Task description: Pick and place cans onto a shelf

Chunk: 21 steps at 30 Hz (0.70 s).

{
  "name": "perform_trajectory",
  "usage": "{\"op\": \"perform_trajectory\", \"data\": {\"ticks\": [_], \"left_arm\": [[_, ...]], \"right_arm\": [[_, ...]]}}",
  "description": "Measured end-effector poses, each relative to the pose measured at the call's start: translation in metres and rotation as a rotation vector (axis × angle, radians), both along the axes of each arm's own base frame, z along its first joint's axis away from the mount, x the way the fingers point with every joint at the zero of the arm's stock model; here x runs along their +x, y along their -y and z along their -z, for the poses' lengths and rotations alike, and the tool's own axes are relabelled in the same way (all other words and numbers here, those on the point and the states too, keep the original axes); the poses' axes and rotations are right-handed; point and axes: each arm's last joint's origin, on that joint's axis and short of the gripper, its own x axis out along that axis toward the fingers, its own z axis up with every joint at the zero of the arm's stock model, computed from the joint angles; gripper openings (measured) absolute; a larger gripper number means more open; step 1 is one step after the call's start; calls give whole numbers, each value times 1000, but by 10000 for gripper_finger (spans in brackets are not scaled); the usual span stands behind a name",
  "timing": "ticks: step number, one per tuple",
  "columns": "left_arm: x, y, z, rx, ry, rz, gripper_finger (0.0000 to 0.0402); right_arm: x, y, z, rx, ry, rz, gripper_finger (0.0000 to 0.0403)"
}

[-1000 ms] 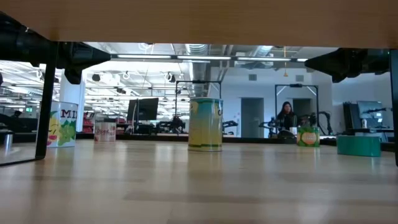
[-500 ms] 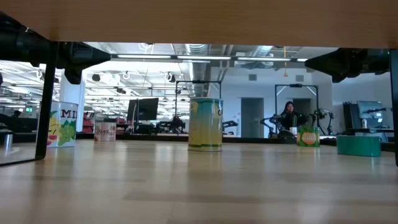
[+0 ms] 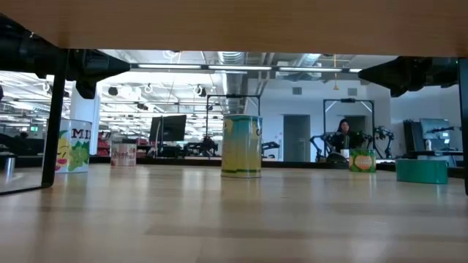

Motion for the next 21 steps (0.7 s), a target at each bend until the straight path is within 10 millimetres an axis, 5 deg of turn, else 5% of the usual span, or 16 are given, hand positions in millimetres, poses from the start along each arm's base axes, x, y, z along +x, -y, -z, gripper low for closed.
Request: {"op": "perform_trajectory", "data": {"ticks": [18,21], "left_arm": [[0,0,-3,-242,112,15,0],[-1,-3,-3,-238,133,-98,0]], "right_arm": [[0,0,0,0,0,0,29],[0,0,0,0,0,0,27]]}}
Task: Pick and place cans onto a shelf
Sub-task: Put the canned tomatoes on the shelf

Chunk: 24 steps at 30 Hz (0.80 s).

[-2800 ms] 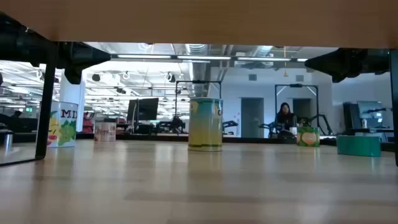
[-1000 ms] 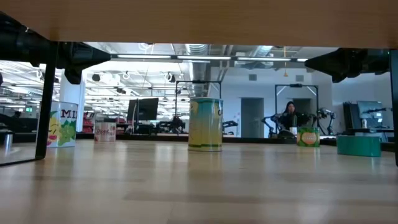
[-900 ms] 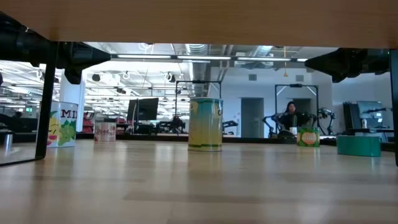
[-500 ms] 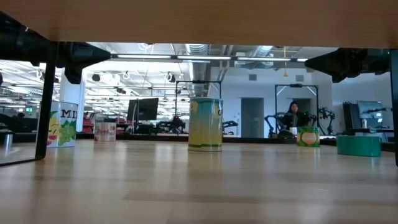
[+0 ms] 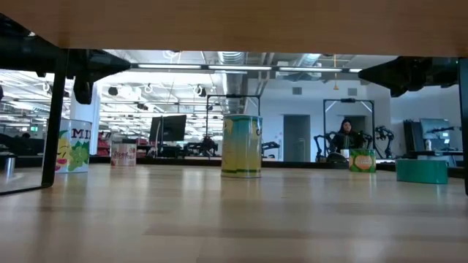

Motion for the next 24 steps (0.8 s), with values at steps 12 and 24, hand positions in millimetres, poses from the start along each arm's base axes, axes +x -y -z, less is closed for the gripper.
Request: {"op": "perform_trajectory", "data": {"ticks": [12,24], "left_arm": [[4,-7,-56,45,-170,-182,0],[42,-52,-73,-161,-721,-145,0]], "right_arm": [[0,0,0,0,0,0,27],[0,0,0,0,0,0,27]]}}
